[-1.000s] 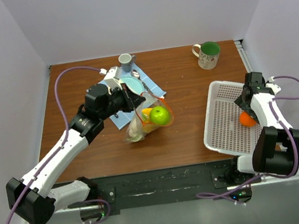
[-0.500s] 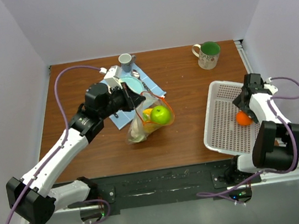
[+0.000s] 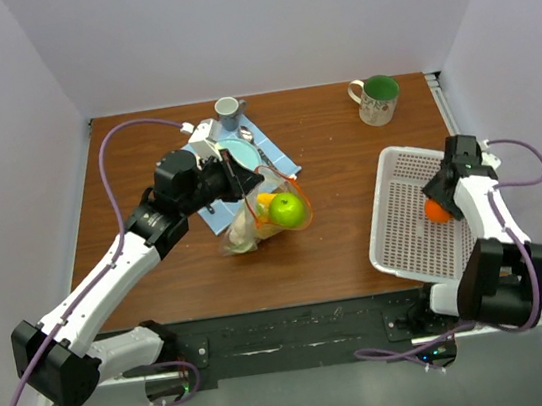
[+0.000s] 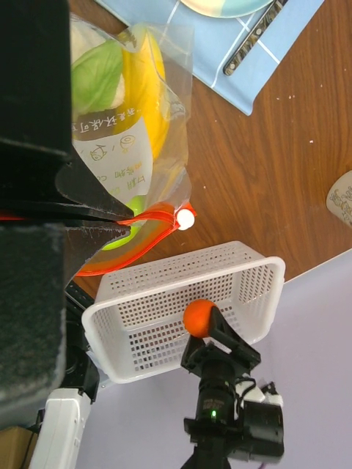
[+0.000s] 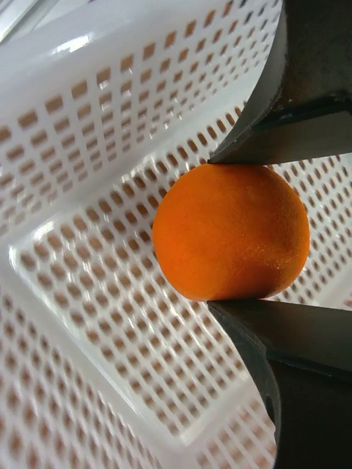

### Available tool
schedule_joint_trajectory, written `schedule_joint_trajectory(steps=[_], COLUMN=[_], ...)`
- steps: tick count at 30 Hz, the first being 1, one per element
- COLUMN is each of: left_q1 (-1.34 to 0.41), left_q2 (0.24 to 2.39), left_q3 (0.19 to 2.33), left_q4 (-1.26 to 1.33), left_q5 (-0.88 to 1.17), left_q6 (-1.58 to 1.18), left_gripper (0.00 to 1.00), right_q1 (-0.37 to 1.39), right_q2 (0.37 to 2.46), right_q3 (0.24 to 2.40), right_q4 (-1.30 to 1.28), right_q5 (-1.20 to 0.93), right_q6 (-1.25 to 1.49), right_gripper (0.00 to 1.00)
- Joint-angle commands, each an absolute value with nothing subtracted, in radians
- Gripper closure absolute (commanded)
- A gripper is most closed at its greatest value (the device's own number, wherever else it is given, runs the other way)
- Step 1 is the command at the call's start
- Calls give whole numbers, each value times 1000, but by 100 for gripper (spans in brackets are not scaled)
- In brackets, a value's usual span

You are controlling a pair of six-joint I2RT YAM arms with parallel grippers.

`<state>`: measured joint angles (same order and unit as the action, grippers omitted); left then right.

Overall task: Place the food in the zip-top bag and seal the zipper
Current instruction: Pick up the fake fruit from the bin.

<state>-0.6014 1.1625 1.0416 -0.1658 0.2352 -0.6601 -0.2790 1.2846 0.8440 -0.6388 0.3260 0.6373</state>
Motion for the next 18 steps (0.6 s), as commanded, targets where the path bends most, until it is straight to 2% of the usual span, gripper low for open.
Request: schedule_joint_trajectory(steps=[1,7,10,18], left_q1=[-592,-594,-594,-592], left_q2=[1144,1144,1150,1164], left_q3=[1069,1060,1051,1009], left_q4=[-84,-80,-75,-48], left_q5=[238,229,230,216], left_q6=[-653,-666,-678,-739], left_gripper=[100,100,100,100], right_q1=[-206,98,334,688], right_q2=[1166,1059,1048,1201], right_q3=[977,1137,1187,1252], right_q4=[-709,-765,-730,-561], right_q5=[176,123,143,233], right_q6=[606,712,803,907], right_gripper=[77,80,80,81])
